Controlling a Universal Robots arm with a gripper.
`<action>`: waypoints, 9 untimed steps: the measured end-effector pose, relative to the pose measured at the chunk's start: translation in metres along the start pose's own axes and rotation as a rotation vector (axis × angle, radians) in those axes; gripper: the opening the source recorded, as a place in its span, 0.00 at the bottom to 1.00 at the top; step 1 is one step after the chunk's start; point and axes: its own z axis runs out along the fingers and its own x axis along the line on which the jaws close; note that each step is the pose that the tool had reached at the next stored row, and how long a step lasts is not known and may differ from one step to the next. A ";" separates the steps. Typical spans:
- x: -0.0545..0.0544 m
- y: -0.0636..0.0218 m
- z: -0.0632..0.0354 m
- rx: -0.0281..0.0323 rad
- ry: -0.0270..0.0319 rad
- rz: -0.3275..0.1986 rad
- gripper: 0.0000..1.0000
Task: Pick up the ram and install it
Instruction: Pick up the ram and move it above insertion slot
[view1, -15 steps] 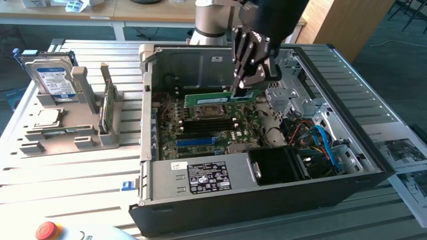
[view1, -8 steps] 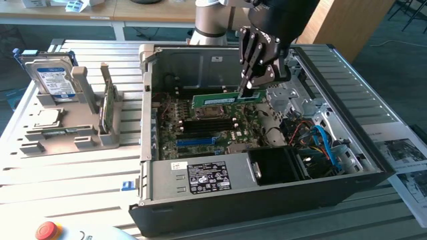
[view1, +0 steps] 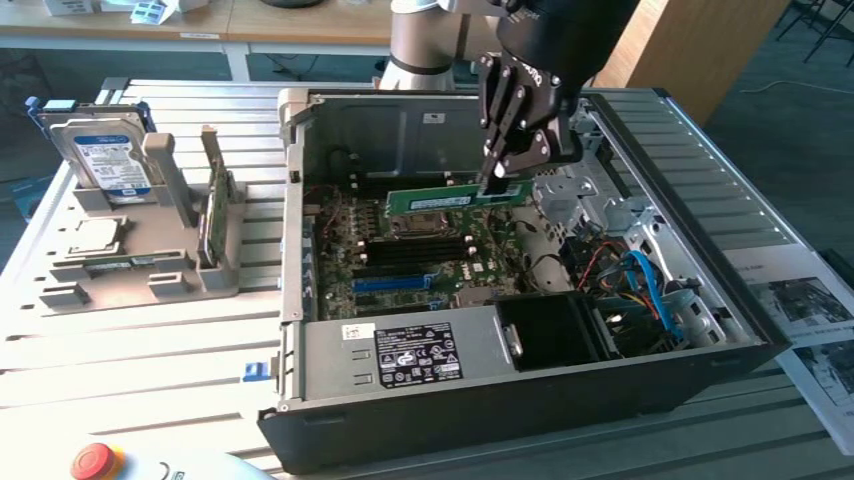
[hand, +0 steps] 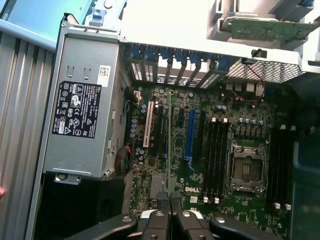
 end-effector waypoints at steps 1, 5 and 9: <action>0.000 0.0000 -0.0001 0.0028 0.0007 0.000 0.12; -0.001 0.0000 0.0000 0.0147 0.0025 0.000 0.12; -0.001 -0.0001 0.0000 0.0224 0.0039 0.000 0.12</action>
